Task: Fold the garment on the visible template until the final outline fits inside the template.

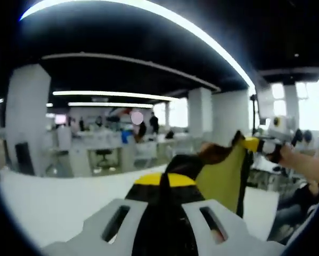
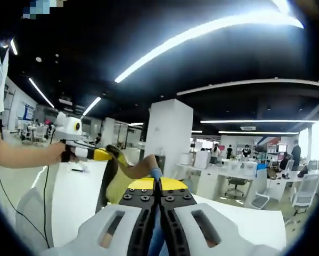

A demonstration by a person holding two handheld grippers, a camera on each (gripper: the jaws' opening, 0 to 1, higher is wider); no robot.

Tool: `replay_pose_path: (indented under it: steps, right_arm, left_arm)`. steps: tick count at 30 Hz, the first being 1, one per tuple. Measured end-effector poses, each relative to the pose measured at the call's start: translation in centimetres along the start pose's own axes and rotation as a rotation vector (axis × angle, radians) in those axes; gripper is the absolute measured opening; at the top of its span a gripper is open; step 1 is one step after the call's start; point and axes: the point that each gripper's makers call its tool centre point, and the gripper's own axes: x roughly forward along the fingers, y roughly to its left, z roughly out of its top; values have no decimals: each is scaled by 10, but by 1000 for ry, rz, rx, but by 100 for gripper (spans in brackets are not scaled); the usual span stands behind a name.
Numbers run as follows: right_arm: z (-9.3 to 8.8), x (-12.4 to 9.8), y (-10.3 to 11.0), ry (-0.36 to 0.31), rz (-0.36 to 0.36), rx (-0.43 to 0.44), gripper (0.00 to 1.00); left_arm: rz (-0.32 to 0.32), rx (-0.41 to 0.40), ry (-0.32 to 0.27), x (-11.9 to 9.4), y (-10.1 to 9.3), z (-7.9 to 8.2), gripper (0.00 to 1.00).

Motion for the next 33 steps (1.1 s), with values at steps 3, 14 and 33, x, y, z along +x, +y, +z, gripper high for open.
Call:
replay_pose_path:
  steps: [3, 14, 33]
  right_arm:
    - [2, -6, 15, -15, 33, -16, 1]
    - [0, -15, 49, -61, 97, 38, 1]
    - [-6, -12, 94, -88, 189, 75, 1]
  left_arm:
    - [10, 28, -18, 0, 1, 11, 0]
    - [28, 95, -85, -4, -1, 50, 0]
    - [19, 149, -128, -8, -13, 78, 0]
